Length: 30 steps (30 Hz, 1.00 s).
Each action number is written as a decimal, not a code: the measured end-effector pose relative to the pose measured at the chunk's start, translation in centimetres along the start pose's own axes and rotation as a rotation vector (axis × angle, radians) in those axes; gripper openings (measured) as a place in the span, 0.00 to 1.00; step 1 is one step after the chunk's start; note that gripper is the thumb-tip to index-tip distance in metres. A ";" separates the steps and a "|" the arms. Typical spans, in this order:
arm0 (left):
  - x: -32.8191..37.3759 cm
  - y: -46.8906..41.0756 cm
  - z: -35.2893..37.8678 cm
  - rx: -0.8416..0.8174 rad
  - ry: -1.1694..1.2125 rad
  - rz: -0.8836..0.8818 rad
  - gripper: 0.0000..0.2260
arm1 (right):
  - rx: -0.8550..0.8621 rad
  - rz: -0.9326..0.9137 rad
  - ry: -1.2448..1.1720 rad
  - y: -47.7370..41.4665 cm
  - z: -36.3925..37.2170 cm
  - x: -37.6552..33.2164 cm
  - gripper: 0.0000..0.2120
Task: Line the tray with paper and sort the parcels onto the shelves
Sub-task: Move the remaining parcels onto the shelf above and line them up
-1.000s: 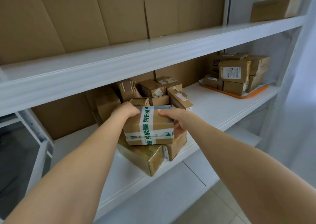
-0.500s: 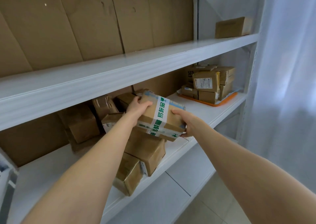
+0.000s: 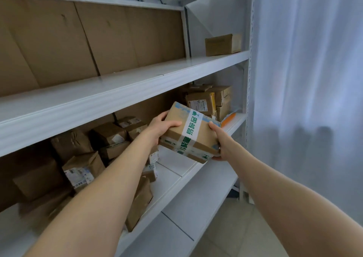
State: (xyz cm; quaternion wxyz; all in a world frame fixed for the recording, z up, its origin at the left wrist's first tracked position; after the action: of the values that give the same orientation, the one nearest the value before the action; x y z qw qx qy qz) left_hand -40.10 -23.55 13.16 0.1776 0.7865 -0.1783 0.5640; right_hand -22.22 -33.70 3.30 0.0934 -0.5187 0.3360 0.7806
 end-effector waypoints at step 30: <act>20.7 -2.1 11.9 0.208 0.109 0.429 0.45 | -0.266 -0.329 -0.666 1.9 -5.7 -19.0 0.27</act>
State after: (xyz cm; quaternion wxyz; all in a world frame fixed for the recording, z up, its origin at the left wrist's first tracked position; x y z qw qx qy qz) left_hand -23.04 -29.11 29.06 -0.0190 0.7130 -0.2723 0.6458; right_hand -10.49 -34.79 19.33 0.2534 -0.2916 0.0957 0.9174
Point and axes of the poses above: each hand's wrist, its own y-axis away from the middle knuckle, its own z-axis out of the palm, x = y × z, the point moved 7 cm from there along -y, towards the middle knuckle
